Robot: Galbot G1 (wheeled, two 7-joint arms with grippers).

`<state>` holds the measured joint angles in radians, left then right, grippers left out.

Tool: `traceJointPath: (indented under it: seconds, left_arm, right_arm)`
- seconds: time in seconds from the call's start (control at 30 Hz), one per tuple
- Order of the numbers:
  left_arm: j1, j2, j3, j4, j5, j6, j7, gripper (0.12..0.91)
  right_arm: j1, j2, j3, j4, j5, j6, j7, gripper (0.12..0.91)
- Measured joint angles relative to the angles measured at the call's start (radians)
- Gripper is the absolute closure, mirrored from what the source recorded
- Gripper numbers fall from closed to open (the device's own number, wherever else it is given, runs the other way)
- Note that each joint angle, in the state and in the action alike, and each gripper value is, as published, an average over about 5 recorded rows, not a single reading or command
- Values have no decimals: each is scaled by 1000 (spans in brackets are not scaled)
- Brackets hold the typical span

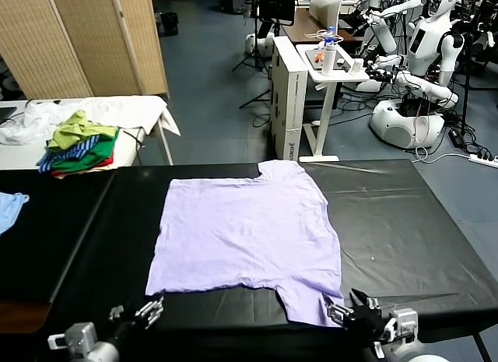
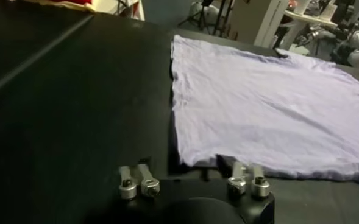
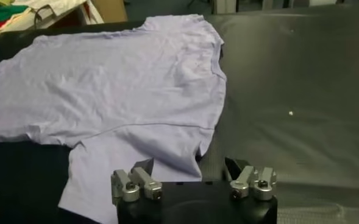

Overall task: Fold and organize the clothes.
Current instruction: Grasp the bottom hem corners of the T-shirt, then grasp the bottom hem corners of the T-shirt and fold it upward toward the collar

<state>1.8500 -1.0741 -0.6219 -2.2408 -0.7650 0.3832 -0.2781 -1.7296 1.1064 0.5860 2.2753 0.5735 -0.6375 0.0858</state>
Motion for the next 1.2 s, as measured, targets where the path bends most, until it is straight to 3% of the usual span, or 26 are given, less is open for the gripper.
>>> traceJointPath:
  seconds: [0.13, 0.23, 0.63, 0.83, 1.0, 1.2]
  left_arm:
    - [1, -2, 0, 1, 1, -2, 0, 803]
    - [4, -4, 0, -1, 3, -4, -2, 886]
    - [71, -31, -15, -60, 53, -18, -54, 886]
    - [128, -50, -34, -104, 74, -31, -57, 886]
    - [154, -66, -48, -122, 82, -48, -64, 886]
    - [140, -89, -41, -107, 118, -106, -46, 886]
  right_arm:
    - [-19, -1, 9, 29, 0, 1, 5, 887]
    - [-45, -2, 18, 61, -2, -5, 17, 887]
    - [-194, -1, 39, 177, -27, -21, 33, 887]
    - [-199, -1, 38, 182, -21, -10, 29, 887]
    - [-160, -8, 36, 160, 5, 48, 4, 887]
    - [-62, -23, 16, 105, 32, 97, -13, 887]
